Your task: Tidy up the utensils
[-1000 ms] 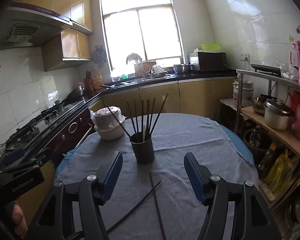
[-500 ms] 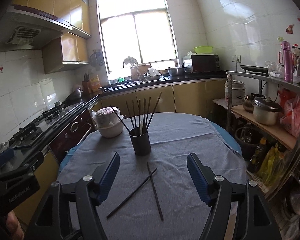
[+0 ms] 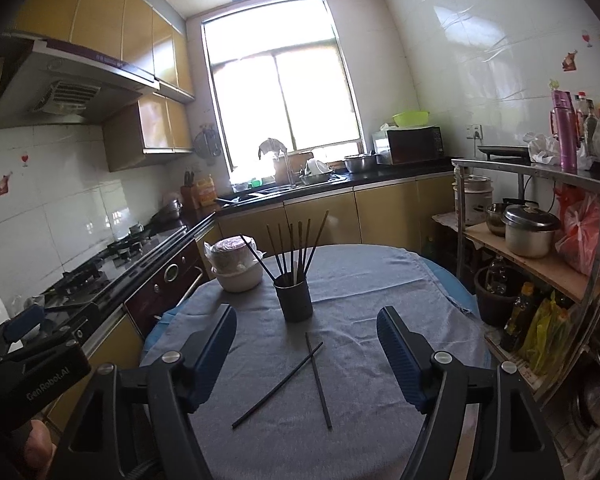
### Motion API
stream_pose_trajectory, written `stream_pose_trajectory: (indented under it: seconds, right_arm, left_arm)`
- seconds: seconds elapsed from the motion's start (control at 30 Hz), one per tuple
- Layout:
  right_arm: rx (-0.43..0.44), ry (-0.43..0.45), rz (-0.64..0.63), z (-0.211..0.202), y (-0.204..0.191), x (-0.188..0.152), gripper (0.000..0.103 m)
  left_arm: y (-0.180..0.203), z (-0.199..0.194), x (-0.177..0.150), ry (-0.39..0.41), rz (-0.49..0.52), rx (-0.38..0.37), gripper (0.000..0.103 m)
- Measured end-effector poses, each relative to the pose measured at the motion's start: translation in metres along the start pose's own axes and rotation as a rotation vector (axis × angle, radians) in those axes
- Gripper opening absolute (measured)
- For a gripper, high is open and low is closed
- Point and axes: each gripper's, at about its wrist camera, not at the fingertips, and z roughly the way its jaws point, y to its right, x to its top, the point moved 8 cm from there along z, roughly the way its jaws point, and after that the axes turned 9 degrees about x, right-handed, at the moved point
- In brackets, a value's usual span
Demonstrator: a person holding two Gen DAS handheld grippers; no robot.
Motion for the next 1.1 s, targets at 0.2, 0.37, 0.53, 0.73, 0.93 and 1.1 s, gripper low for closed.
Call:
stream_pose_trajectory:
  seconds: [0.2, 0.37, 0.53, 0.73, 0.93, 1.1]
  right_arm:
    - [0.006, 0.005, 0.038, -0.009, 0.012, -0.007, 0.076]
    - [0.005, 0.009, 0.051, -0.012, 0.015, -0.016, 0.076]
    - [0.007, 0.008, 0.036, -0.007, 0.005, -0.023, 0.076]
    - [-0.023, 0.03, -0.008, -0.008, -0.007, -0.026, 0.076]
    - [-0.093, 0.03, -0.076, -0.01, -0.014, -0.036, 0.078]
    - [-0.109, 0.013, -0.091, -0.012, -0.015, -0.045, 0.078]
  left_arm:
    - [0.006, -0.007, -0.001, 0.014, 0.009, -0.004, 0.092]
    - [0.008, -0.018, -0.01, 0.044, 0.029, 0.0, 0.092]
    - [0.006, -0.025, -0.014, 0.065, 0.04, -0.009, 0.092]
    - [-0.009, -0.025, -0.018, 0.051, 0.027, -0.007, 0.092]
    - [-0.026, -0.019, -0.026, 0.023, 0.02, 0.015, 0.092]
    - [-0.034, -0.014, -0.035, -0.009, 0.007, 0.027, 0.092]
